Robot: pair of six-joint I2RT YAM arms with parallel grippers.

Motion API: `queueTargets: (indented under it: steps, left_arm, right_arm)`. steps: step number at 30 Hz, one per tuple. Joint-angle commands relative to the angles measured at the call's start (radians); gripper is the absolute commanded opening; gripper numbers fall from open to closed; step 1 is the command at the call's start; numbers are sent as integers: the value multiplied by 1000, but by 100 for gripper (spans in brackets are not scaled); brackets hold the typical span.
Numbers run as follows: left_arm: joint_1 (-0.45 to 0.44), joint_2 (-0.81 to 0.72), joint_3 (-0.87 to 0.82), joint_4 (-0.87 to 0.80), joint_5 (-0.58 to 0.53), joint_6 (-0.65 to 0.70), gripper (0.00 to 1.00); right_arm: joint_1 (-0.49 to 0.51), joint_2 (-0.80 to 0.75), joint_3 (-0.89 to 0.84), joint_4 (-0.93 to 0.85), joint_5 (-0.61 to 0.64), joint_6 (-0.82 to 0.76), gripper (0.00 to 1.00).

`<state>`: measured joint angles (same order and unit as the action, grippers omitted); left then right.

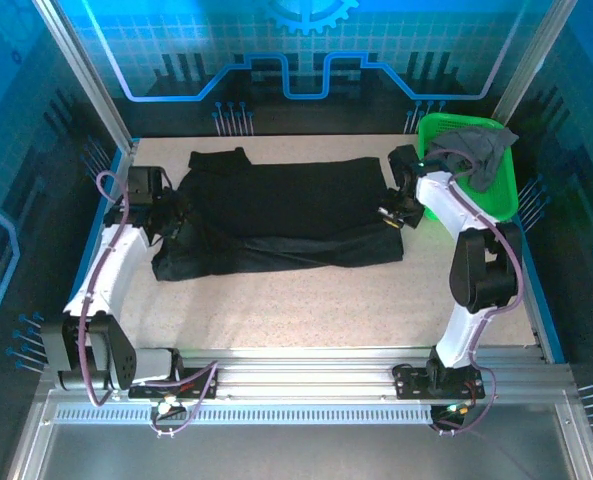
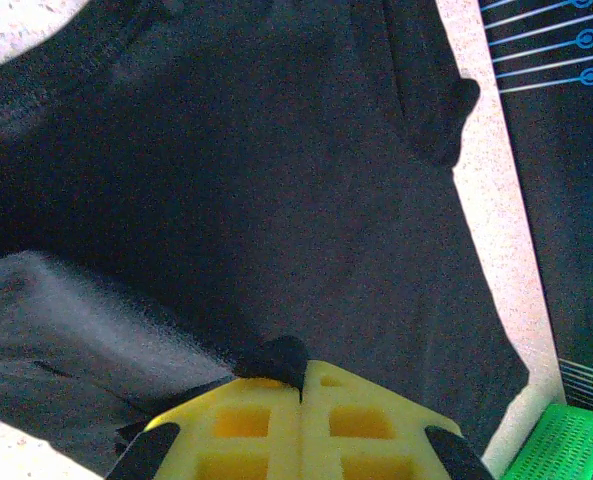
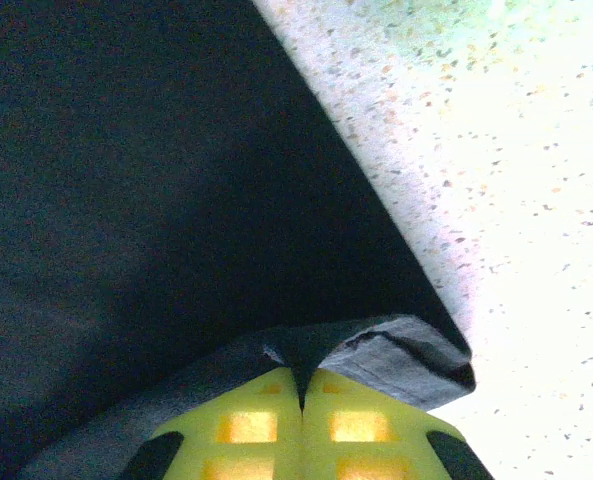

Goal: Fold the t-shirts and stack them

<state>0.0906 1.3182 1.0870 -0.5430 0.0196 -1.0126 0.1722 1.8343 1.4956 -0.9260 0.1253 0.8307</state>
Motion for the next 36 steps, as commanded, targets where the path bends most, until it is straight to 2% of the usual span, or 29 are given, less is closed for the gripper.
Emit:
queueTargets:
  steps: [1, 14, 19, 20, 21, 23, 25, 26, 30, 33, 36]
  left_arm:
    - [24, 18, 41, 5, -12, 47, 0]
    - [60, 121, 73, 41, 0, 91, 0]
    - [72, 222, 119, 79, 23, 135, 0]
    - [77, 254, 129, 93, 46, 144, 0]
    - [86, 292, 145, 105, 85, 150, 0]
    - [100, 353, 192, 95, 147, 162, 23]
    - [103, 371, 234, 56, 155, 191, 47]
    - [103, 362, 243, 39, 153, 201, 54]
    - [103, 260, 195, -69, 129, 211, 54]
    - [103, 143, 33, -107, 134, 168, 49]
    - [110, 66, -117, -124, 137, 153, 43]
  right_arm:
    - [-25, 23, 39, -39, 26, 21, 0]
    - [-38, 124, 162, -57, 5, 8, 0]
    - [-48, 206, 243, -57, -33, -15, 0]
    - [-51, 234, 273, -64, -45, -29, 1]
    - [-57, 261, 301, -66, -67, -46, 9]
    - [-65, 284, 344, -74, -95, -78, 22]
    - [-67, 267, 356, -73, -94, -108, 33]
    - [-67, 245, 348, -73, -85, -121, 37]
    - [-71, 124, 199, -19, -97, -154, 41]
    - [-90, 45, 27, 78, -166, -189, 35]
    - [-115, 19, -89, 153, -246, -252, 33]
